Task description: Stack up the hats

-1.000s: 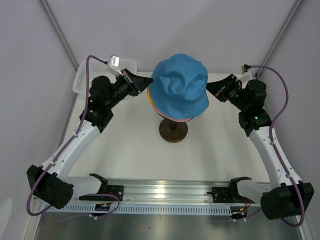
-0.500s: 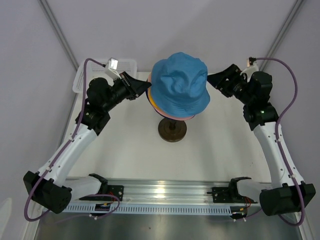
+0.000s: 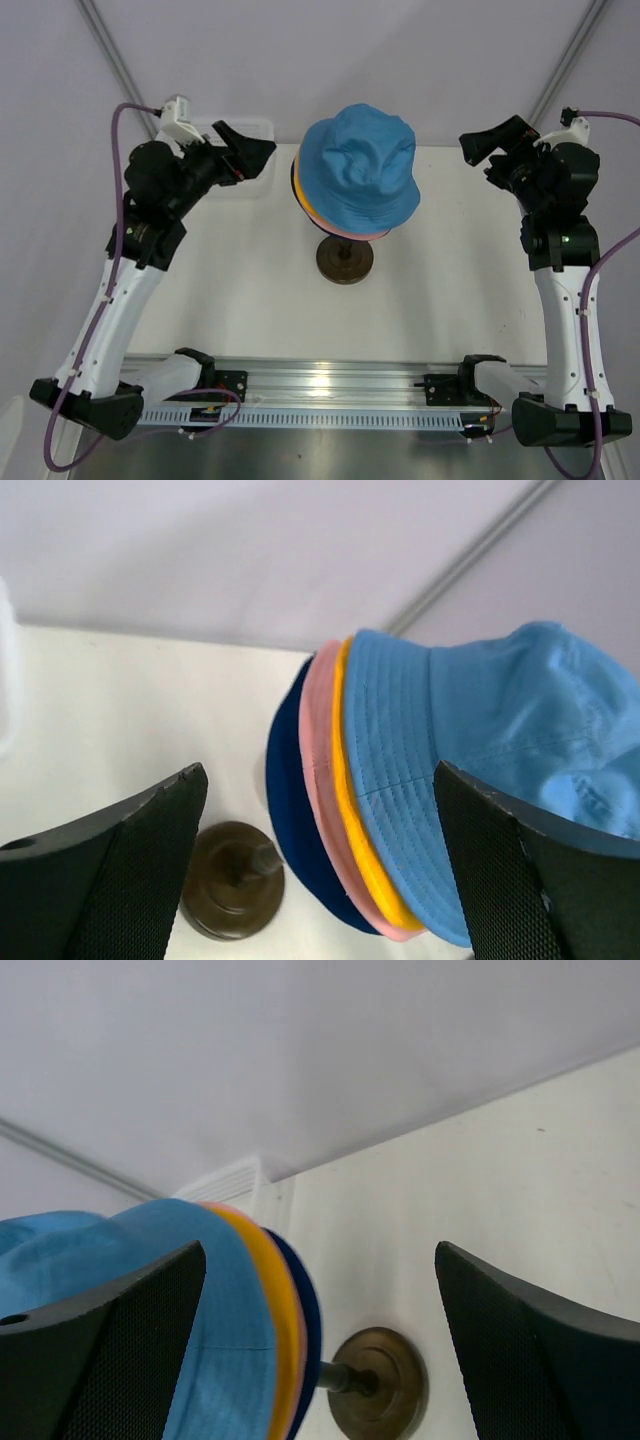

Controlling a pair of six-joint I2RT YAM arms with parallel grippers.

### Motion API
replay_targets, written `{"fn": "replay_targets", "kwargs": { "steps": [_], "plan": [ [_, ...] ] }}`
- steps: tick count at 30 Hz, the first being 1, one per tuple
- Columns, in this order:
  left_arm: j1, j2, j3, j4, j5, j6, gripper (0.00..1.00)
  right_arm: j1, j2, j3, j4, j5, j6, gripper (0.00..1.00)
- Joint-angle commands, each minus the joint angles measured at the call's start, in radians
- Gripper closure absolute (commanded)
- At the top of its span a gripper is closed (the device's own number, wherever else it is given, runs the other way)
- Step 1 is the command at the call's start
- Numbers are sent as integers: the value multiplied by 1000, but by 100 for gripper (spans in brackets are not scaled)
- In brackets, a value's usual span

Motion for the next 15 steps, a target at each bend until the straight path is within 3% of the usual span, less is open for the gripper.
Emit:
{"fn": "replay_targets", "kwargs": {
  "steps": [1, 7, 15],
  "plan": [
    [21, -71, 98, -81, -76, 119, 3, -28, 8, 9, -124, 107, -45, 0],
    [21, -108, 95, -165, -98, 197, 0, -32, 17, -76, -112, -33, -103, 1],
    [25, -140, -71, -354, -348, 271, 0, -32, -84, -264, -123, 225, -129, 1]
  ]
}}
